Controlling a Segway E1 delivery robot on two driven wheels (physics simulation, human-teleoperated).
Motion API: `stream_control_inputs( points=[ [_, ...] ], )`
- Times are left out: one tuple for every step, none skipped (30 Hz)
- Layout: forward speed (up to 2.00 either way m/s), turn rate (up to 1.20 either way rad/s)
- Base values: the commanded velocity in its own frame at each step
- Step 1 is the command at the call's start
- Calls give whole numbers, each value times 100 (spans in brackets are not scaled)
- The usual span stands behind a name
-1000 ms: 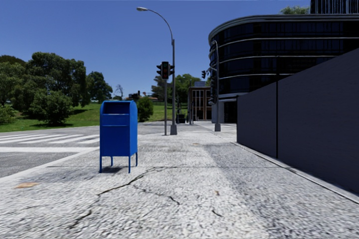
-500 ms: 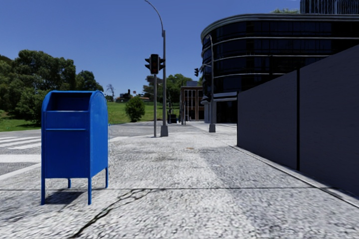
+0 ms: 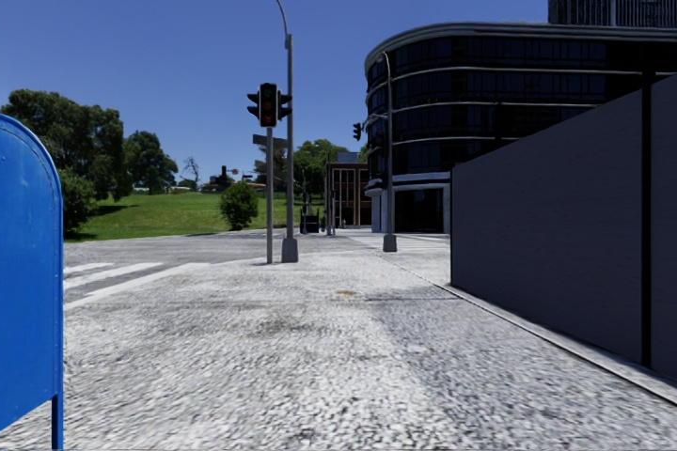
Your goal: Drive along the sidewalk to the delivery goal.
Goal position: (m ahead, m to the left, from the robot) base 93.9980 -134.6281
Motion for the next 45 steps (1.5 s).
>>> stream_control_inputs(
  points=[
    [200, 0],
    [200, 0],
    [200, 0],
    [200, 0],
    [200, 0],
    [200, 0],
    [200, 0],
    [200, 0],
    [200, 0],
    [200, 0],
    [200, 0],
    [200, 0],
    [200, 0],
    [200, 0],
    [200, 0],
    [200, 0],
    [200, 0],
    [200, 0],
    [200, 0],
    [200, 0],
    [200, 0],
    [200, 0],
    [200, 0],
    [200, 0],
    [200, 0],
    [200, 0],
    [200, 0],
    [200, -3],
    [200, -5],
    [200, -5],
    [200, -5],
    [200, -7],
    [200, -10],
    [200, -10],
    [200, -17],
    [200, -31],
    [200, -31],
    [200, -37],
    [200, -38],
    [200, -39],
    [200, -39],
    [200, -39],
    [200, -39],
    [200, -39],
    [200, -39]
  ],
)
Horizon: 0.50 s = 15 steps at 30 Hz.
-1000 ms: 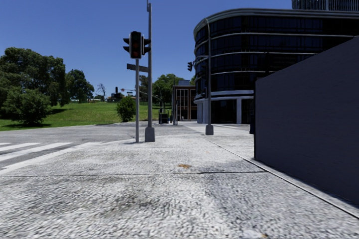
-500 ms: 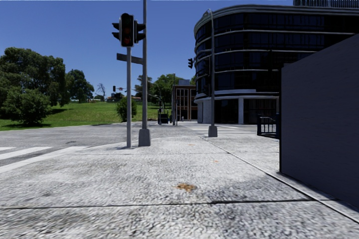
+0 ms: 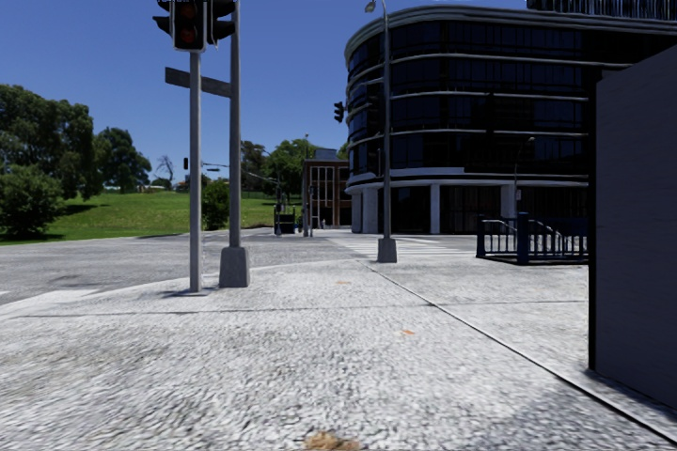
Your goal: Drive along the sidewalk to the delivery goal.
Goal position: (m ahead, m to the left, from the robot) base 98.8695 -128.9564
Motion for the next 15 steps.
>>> stream_control_inputs(
  points=[
    [200, -39],
    [200, -39],
    [200, -39],
    [200, -39],
    [200, -39],
    [200, -39],
    [200, -39],
    [200, -39],
    [200, -39],
    [200, -39],
    [200, -39],
    [200, -39],
    [200, -39],
    [200, -39],
    [200, -39]
  ],
)
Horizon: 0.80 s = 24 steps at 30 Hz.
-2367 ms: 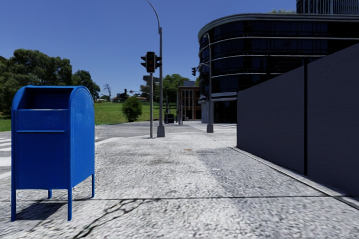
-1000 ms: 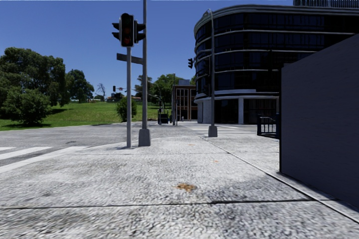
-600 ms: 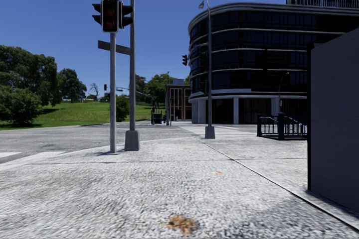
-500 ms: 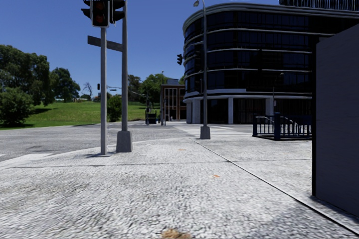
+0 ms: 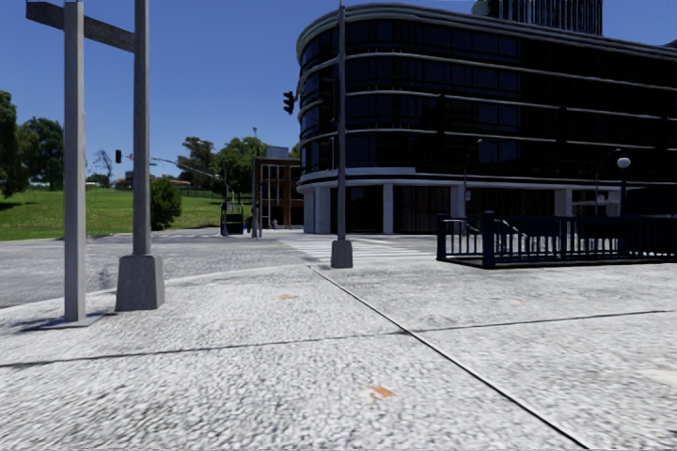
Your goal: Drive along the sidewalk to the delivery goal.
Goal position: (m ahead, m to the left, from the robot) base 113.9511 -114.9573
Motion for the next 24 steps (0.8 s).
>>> stream_control_inputs(
  points=[
    [200, -39],
    [200, -39],
    [200, -39],
    [200, -39],
    [200, -39],
    [200, -39],
    [200, -39],
    [200, -39],
    [200, -39],
    [200, -39],
    [200, -39],
    [200, -39],
    [200, -39],
    [200, -39],
    [200, -39],
    [200, -39],
    [200, -39],
    [200, -39],
    [200, -39],
    [200, -39],
    [200, -39],
    [200, -39],
    [200, -39],
    [200, -39]
  ],
)
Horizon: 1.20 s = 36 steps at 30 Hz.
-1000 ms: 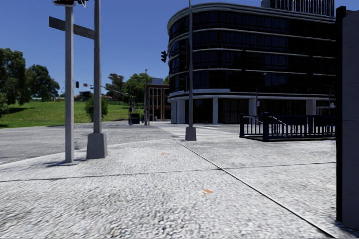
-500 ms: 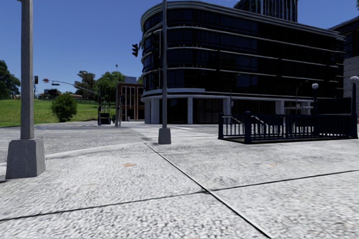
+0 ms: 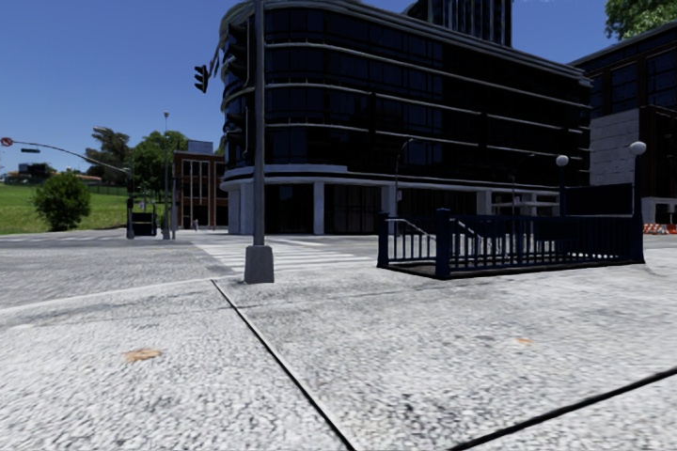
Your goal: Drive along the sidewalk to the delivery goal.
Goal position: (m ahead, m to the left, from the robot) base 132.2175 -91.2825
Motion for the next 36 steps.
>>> stream_control_inputs(
  points=[
    [200, -39],
    [200, -39],
    [200, -39],
    [200, -39],
    [200, -39],
    [200, -39],
    [200, -39],
    [200, 0],
    [200, 0],
    [200, 0],
    [200, 0],
    [200, 0],
    [200, 0],
    [200, 0],
    [200, 0],
    [200, 0],
    [200, 0],
    [200, 0],
    [200, 0],
    [200, 0],
    [200, 0],
    [200, 0],
    [200, 0],
    [200, 0],
    [200, 0],
    [200, 0],
    [200, 0],
    [200, 0],
    [200, 0],
    [200, 0],
    [200, 0],
    [200, 20],
    [200, 23],
    [200, 32],
    [200, 32],
    [200, 39]
  ],
)
